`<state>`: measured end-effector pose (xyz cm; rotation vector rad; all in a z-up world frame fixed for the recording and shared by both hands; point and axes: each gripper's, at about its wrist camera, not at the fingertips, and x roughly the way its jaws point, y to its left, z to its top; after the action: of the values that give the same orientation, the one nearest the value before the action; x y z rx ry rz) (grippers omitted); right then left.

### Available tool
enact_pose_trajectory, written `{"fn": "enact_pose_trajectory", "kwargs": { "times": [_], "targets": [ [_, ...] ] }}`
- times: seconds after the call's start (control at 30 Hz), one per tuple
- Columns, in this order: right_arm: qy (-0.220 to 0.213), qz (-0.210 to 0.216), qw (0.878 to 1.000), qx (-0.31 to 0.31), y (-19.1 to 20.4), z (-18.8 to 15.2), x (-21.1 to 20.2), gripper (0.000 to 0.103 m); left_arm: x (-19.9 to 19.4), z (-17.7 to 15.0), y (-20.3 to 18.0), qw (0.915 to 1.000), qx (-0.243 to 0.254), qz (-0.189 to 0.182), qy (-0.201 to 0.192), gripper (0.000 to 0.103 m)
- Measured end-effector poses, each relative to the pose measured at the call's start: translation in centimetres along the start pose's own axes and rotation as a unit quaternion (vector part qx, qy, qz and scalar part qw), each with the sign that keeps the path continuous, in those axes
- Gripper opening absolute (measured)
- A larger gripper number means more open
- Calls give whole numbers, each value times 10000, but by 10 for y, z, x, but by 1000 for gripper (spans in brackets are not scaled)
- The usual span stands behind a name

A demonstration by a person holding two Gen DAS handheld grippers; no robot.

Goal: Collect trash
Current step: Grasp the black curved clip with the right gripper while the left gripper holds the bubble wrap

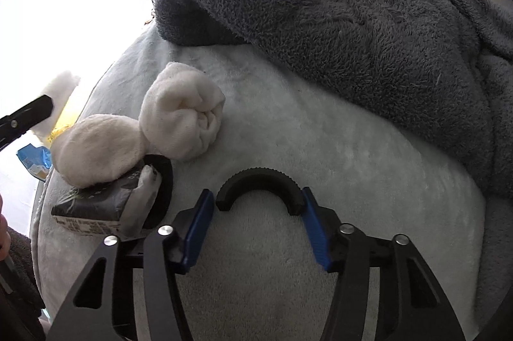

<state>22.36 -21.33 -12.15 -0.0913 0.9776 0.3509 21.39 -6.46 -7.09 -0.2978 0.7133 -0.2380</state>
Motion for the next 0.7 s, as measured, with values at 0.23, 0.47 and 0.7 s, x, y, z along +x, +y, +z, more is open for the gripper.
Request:
{"fn": "enact_pose_trajectory", "kwargs": {
  "times": [0.23,0.47,0.7],
  "targets": [
    [-75,-137,9999,10,6,11,-1,45,-10,0,1,9996,255,81,-71,35],
    [-290,-397,9988,-21,15,31,-8,45,-20,-1,17,9995,289,158,-14,35],
    [-538,-517,9972,98,16,47,-14,45,-24,-2,35,9992,244,282,126,35]
  ]
}}
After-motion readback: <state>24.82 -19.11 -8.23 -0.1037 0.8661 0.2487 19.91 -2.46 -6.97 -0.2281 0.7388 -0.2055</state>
